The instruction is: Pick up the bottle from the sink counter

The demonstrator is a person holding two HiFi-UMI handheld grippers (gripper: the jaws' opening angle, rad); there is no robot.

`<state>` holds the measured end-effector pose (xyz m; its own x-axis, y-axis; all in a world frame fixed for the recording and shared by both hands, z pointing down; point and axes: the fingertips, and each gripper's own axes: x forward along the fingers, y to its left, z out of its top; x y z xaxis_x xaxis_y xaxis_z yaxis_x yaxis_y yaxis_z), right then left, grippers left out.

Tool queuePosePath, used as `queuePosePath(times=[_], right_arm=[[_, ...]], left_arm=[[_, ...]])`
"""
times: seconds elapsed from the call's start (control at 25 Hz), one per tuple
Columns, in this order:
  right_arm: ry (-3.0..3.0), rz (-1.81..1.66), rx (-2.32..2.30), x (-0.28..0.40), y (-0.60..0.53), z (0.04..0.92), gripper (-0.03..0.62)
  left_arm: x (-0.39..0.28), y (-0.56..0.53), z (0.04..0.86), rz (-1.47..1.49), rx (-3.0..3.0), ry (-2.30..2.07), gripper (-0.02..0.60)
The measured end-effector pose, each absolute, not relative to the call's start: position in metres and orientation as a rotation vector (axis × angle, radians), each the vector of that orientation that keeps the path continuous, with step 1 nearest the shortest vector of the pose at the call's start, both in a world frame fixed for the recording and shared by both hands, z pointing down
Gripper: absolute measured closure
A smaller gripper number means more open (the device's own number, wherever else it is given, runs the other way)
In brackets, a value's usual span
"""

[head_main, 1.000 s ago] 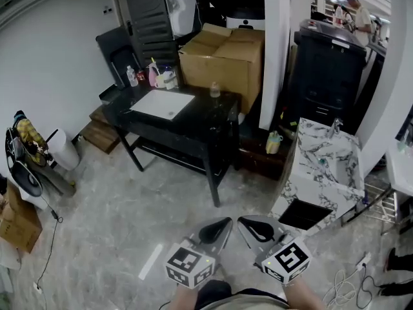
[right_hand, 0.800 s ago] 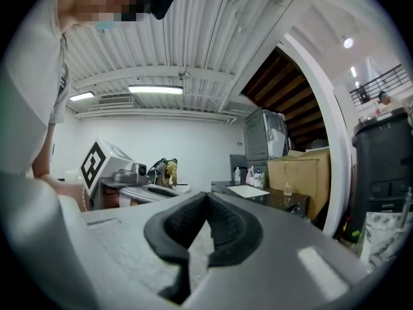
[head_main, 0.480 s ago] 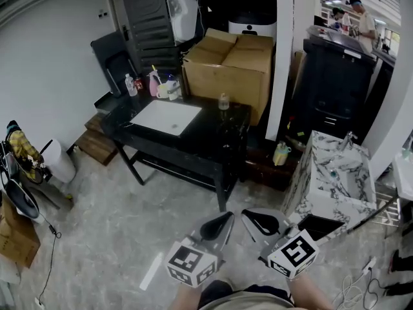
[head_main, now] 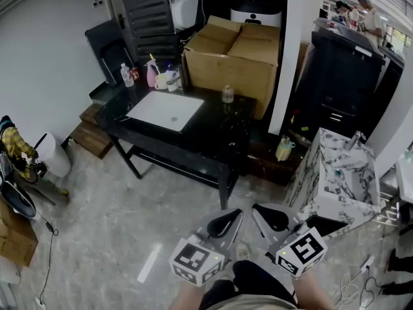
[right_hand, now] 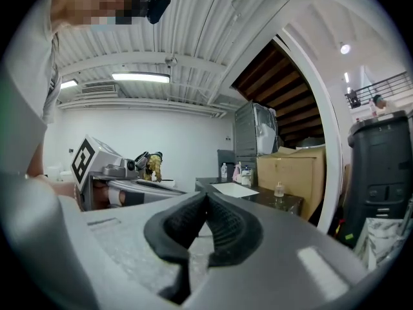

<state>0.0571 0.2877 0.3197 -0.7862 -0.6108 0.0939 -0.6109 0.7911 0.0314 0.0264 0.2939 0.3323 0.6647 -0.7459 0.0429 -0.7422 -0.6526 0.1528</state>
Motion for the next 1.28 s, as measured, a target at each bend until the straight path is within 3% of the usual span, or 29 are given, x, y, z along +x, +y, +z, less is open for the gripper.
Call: queuePosePath(times=[0.84, 1.28], right_arm=[[-3.006, -0.039, 0.887, 0.069, 0.01, 0.298, 0.591], [-3.01, 0.045, 0.866, 0.086, -0.054, 0.315, 0.591]], left_arm=[[0.022, 0.022, 0.323, -0.003, 2.675, -1.429, 0.575], [0.033, -0.048, 0.34, 0.027, 2.607, -1.439, 0.575]])
